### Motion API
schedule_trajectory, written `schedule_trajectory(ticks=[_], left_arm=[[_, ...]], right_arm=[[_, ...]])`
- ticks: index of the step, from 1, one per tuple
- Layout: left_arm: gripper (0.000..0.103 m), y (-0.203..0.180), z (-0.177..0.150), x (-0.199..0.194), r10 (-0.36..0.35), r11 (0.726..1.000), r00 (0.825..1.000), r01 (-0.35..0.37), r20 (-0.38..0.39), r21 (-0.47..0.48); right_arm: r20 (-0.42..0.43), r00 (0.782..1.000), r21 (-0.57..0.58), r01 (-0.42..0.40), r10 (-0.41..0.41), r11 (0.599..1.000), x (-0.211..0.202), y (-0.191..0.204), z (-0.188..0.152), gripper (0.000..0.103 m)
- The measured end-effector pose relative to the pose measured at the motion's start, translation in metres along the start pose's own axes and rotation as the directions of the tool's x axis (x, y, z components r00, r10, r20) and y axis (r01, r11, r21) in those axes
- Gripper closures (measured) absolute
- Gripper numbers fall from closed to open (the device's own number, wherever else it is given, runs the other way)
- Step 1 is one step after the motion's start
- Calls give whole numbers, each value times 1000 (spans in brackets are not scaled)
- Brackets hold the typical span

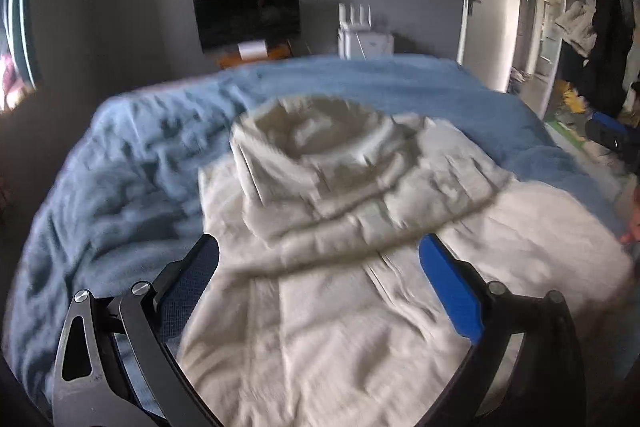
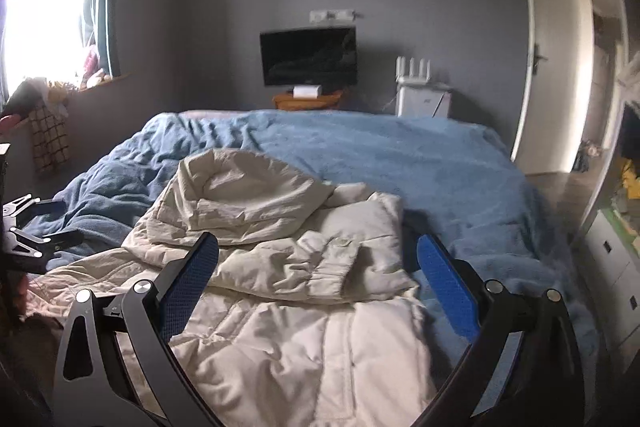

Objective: Fold large clothes
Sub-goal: 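Move both grippers to the brown ribbed hem of the jacket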

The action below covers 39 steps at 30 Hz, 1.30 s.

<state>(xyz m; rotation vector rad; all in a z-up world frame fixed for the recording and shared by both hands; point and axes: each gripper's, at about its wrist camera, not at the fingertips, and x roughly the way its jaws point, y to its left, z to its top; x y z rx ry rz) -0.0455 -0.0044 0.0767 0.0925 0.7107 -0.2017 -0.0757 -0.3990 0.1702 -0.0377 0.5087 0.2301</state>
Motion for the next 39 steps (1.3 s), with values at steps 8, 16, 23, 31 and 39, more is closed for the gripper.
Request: schedule_trajectory(ticks=[8, 16, 23, 31, 39], left_arm=[[6, 31, -30, -1, 42, 999, 978, -45, -202, -14], [7, 84, -69, -8, 35, 985, 904, -102, -426, -136], [7, 78, -79, -12, -28, 993, 866, -35, -500, -116], [31, 83, -90, -16, -95, 990, 826, 22, -556, -138], [32, 90, -103, -23, -195, 969, 815, 75, -545, -234]], right_arm=[[-320, 944, -68, -102, 75, 992, 5, -11, -30, 8], [-507, 861, -52, -60, 25, 997, 2, -47, -59, 8], [-574, 817, 10, -51, 47, 999, -4, -65, -68, 30], [-630, 773, 28, -69, 71, 997, -15, -66, -78, 44], [-699, 702, 122, -67, 133, 990, -25, -73, -102, 55]])
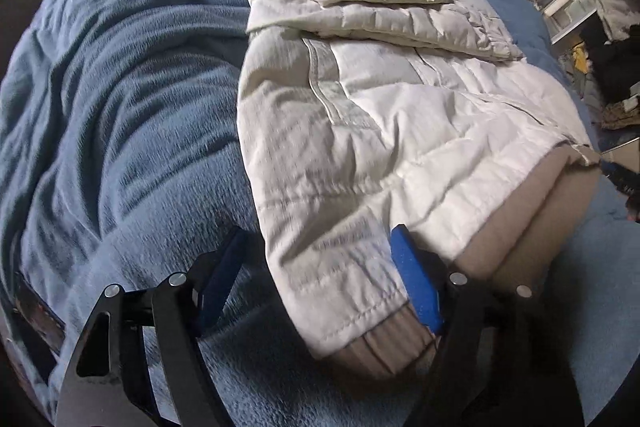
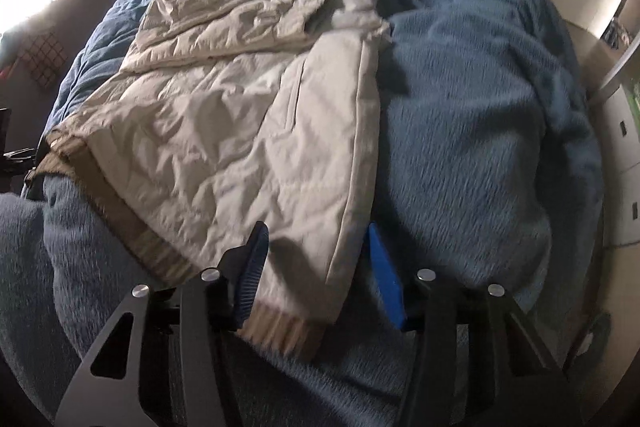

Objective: Fold large clothes
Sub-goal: 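Move both grippers to the brown ribbed hem of the jacket, then grasp the ribbed hem with both grippers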

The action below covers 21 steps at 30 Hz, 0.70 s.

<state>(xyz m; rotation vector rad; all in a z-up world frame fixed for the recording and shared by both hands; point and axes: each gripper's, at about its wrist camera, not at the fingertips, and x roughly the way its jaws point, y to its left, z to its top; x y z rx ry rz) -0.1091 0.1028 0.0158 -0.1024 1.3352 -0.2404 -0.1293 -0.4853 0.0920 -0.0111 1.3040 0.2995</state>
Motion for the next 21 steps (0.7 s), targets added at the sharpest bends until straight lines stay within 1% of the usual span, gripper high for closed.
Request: schedule_trajectory(ticks=[3, 6, 7, 8, 9, 10, 11, 12, 15, 16, 19, 21], left_arm=[[32, 3, -8, -1, -56, 998, 998, 56, 7, -8], [33, 5, -9, 2, -83, 996, 996, 84, 26, -26], [36, 3, -9, 2, -85, 996, 996, 86, 40, -22], [53, 0, -8, 1, -99, 995, 994, 99, 48, -13], [63, -2, -8, 1, -106, 994, 993, 107, 53, -5], [68, -6, -7, -2, -85, 996, 994, 85, 69, 11], [78, -7, -5, -5, -77, 997, 993, 76, 84, 24], [83, -6, -3, -9, -85, 996, 991, 84, 105, 21], [88, 3, 5, -21, -126, 992, 980, 129, 151, -8], [89, 5, 12, -29, -132, 991, 975, 135, 181, -6], [91, 6, 28, -44, -127, 991, 963, 130, 238, 2], [91, 6, 41, -53, -130, 991, 954, 131, 269, 15]], right_arm=[[-17, 999, 27, -42, 43, 999, 3, -3, -10, 55], [-2, 996, 76, -83, 84, 994, 9, -7, -12, 56], [15, 997, 66, -73, 72, 995, 8, -3, -11, 63], [26, 998, 40, -59, 58, 997, 7, 1, -9, 68], [47, 998, -10, -34, 35, 999, 3, 9, -7, 75], [75, 997, -53, -14, 18, 998, -3, 17, -5, 84], [91, 996, -74, -16, 23, 997, -7, 20, -2, 86], [119, 993, -95, -14, 25, 995, -14, 24, 1, 88], [178, 984, -103, -8, 26, 995, -30, 26, 15, 90], [202, 979, -106, -2, 24, 994, -36, 25, 21, 90], [284, 959, -144, 42, 1, 989, -54, 27, 45, 91], [326, 945, -149, 52, -1, 987, -62, 26, 62, 91]])
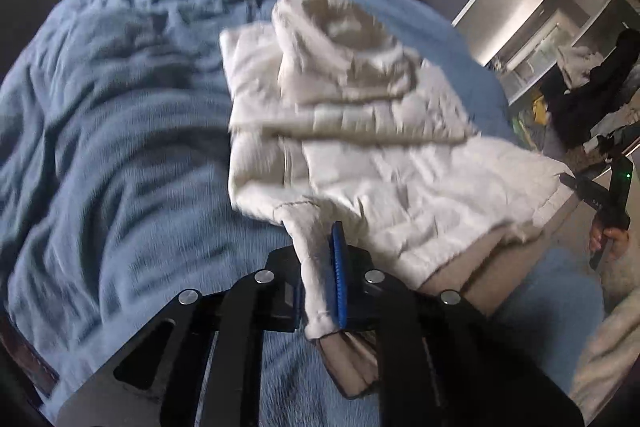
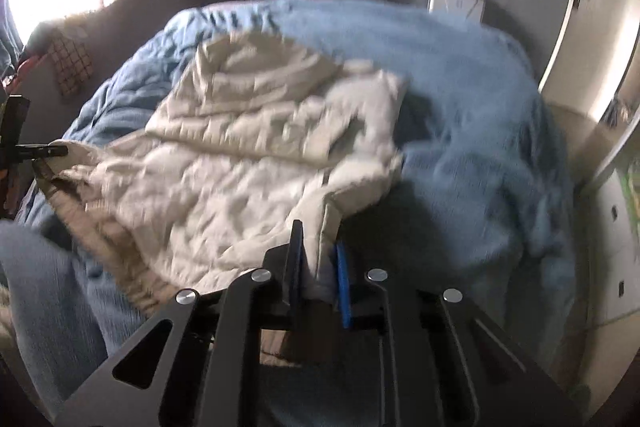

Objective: Fold large clothes
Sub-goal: 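Grasp the ribbed hem with both grippers, then lift the hem and fold it over toward the hood with both grippers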

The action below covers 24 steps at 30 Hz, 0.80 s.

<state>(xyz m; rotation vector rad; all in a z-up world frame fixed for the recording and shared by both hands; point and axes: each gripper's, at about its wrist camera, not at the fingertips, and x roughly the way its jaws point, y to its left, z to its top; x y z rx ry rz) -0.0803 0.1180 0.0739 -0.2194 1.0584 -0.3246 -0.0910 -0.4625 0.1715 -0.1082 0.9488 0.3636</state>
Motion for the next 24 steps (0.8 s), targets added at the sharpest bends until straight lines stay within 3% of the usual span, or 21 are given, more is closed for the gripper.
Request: schedule_trajectory(ticks=[7, 14, 17, 24], left_arm=[[92, 6, 66, 3, -17, 1000, 996, 16, 83, 15], [92, 24, 152, 26, -38, 999, 991, 41, 131, -24], [92, 36, 184, 50, -32, 998, 993, 38, 117, -49], [92, 74, 241, 133, 17, 992, 1000, -17, 1, -124]], right_arm=[[122, 992, -3, 12, -12, 1000, 14, -9, 66, 91], [197, 979, 117, 27, -50, 993, 49, -52, 142, 91], [210, 975, 148, 39, -69, 988, 76, -67, 174, 92], [160, 978, 213, 98, -134, 972, 173, -104, 237, 93]])
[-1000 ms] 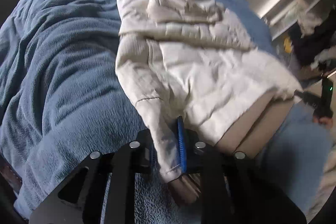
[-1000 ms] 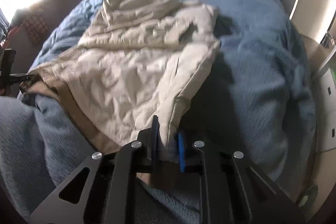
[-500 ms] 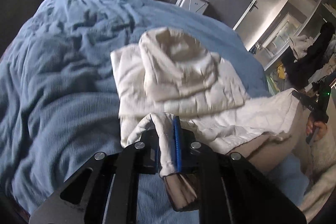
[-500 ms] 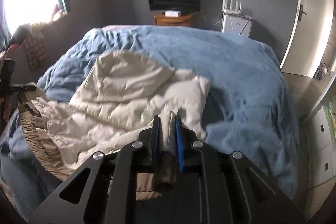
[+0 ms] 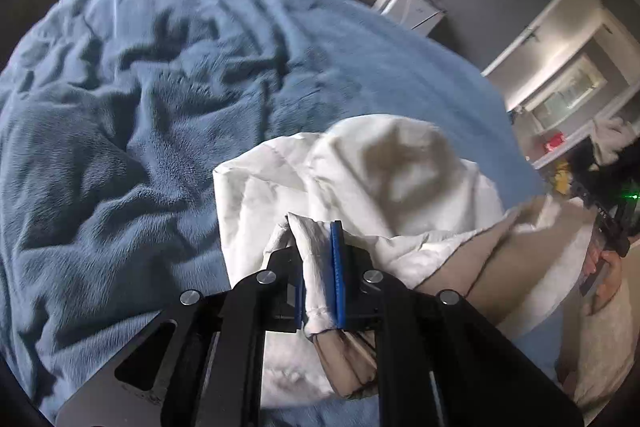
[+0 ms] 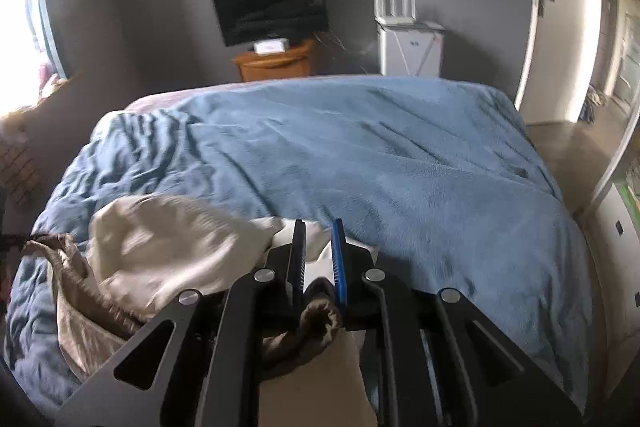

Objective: Fold large clothes
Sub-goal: 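Lift the hem and fold it over toward the hood with both grippers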

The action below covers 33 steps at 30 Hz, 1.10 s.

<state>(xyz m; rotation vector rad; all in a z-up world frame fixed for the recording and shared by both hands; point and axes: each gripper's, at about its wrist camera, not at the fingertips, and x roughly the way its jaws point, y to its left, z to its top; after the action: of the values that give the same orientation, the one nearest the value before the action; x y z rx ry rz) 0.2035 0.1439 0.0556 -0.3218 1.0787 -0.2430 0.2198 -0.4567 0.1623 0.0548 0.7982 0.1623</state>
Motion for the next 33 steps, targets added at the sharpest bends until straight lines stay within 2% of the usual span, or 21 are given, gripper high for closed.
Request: schedule_trajectory(ticks=[6, 8, 10, 11, 13, 14, 15, 17, 18, 20, 22, 24, 27, 31, 33], left_arm=[[91, 29, 17, 56, 42, 997, 994, -48, -98, -53], [89, 33, 21, 63, 38, 997, 993, -45, -115, -64], [88, 38, 22, 65, 4, 996, 992, -15, -127, -92], [84, 38, 22, 63, -13, 995, 992, 0, -128, -103], [63, 39, 20, 56, -71, 991, 990, 56, -119, -124], [47, 38, 20, 49, -102, 987, 989, 87, -105, -135], [34, 37, 21, 44, -107, 986, 991, 94, -87, -139], [11, 31, 24, 27, -58, 991, 998, 54, -31, -119], [11, 30, 25, 19, -58, 993, 998, 57, -7, -107], [11, 28, 26, 8, -40, 995, 999, 41, 13, -86], [11, 30, 24, 6, -17, 997, 999, 19, 29, -70], [11, 30, 18, 7, 18, 999, 999, -16, 51, -47], [11, 32, 9, 16, 38, 999, 995, -39, 98, 9], [11, 43, -1, 48, 8, 999, 994, -12, 110, 34], [13, 49, -1, 59, -27, 999, 994, 25, 107, 21]], right_arm=[[-73, 993, 17, 91, -89, 996, 80, -14, 12, 94], [-101, 992, 43, 78, -73, 996, 98, -21, 11, 93], [-113, 992, 73, 57, -48, 996, 103, -24, 7, 93], [-115, 993, 84, 42, -32, 996, 104, -25, 5, 93], [-127, 992, 71, 16, -7, 997, 104, -21, -2, 92], [-138, 990, 56, 11, -3, 998, 104, -20, -7, 92], [-147, 989, 54, 2, 6, 999, 105, -18, -10, 92], [-168, 985, 52, -15, 24, 999, 107, -18, -18, 92], [-178, 984, 52, -20, 29, 998, 107, -19, -21, 92], [-205, 978, 54, -27, 37, 998, 111, -20, -28, 82], [-220, 975, 51, -27, 38, 998, 115, -21, -33, 53], [-222, 974, 41, -30, 38, 999, 119, -21, -38, 45], [-247, 967, 42, -50, 59, 998, 133, -23, -41, 42], [-291, 949, 85, -104, 125, 991, 158, -30, -45, 37], [-322, 930, 118, -144, 175, 983, 173, -33, -46, 35]])
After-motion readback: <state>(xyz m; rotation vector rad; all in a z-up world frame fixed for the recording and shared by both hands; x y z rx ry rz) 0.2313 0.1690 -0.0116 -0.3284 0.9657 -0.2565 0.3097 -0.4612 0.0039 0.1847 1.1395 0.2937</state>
